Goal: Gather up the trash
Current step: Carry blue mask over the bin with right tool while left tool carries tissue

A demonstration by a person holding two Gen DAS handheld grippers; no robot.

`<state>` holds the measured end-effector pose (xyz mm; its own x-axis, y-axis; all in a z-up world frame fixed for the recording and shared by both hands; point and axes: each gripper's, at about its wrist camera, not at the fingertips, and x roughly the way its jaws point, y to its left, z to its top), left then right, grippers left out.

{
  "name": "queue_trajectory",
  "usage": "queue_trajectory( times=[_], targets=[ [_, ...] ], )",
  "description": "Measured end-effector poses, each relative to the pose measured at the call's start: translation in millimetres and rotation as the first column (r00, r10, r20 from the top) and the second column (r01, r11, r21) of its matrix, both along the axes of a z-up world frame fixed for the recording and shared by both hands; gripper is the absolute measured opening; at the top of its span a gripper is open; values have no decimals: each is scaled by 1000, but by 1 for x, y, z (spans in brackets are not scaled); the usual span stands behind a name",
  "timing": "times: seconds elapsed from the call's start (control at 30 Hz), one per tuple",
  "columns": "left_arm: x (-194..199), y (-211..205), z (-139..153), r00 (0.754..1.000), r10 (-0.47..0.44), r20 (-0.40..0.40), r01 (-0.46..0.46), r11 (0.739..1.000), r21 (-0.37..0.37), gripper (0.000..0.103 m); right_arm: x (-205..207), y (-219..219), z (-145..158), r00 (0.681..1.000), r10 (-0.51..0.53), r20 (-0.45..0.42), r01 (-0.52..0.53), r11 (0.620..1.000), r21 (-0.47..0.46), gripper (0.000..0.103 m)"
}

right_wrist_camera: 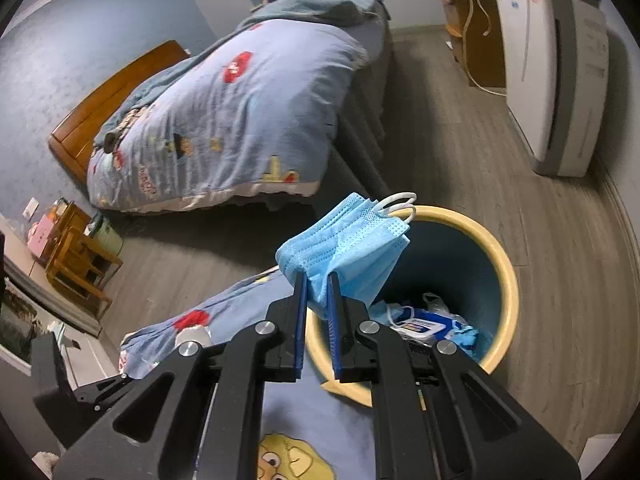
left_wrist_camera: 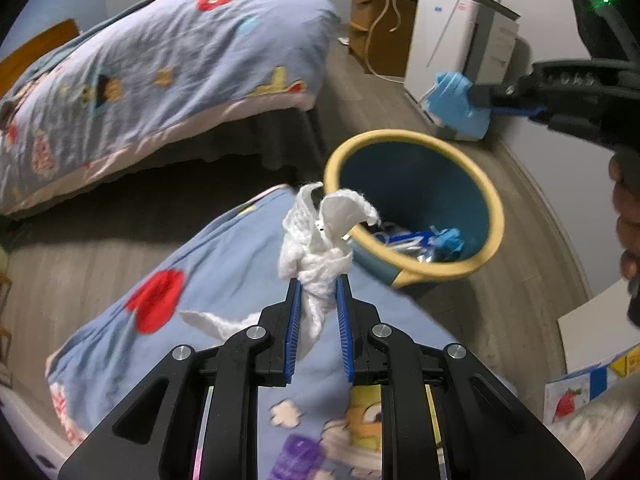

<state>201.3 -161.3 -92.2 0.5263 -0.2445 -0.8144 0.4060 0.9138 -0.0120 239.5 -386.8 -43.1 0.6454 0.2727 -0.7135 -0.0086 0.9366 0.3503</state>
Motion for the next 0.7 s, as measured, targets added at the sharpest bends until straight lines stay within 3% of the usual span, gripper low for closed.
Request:
queue_trajectory(
  times=[0.33,0.7],
  targets=[
    [26,-49,0,996,-95,3,94,995,30,19,8,-18,-10,999,-31,-18,31,999,-23,9],
    [51,-74,-14,995,-104,-6,104,994,20,19,20,-58,-38,992,-99,-73,93,993,-76,9]
  ],
)
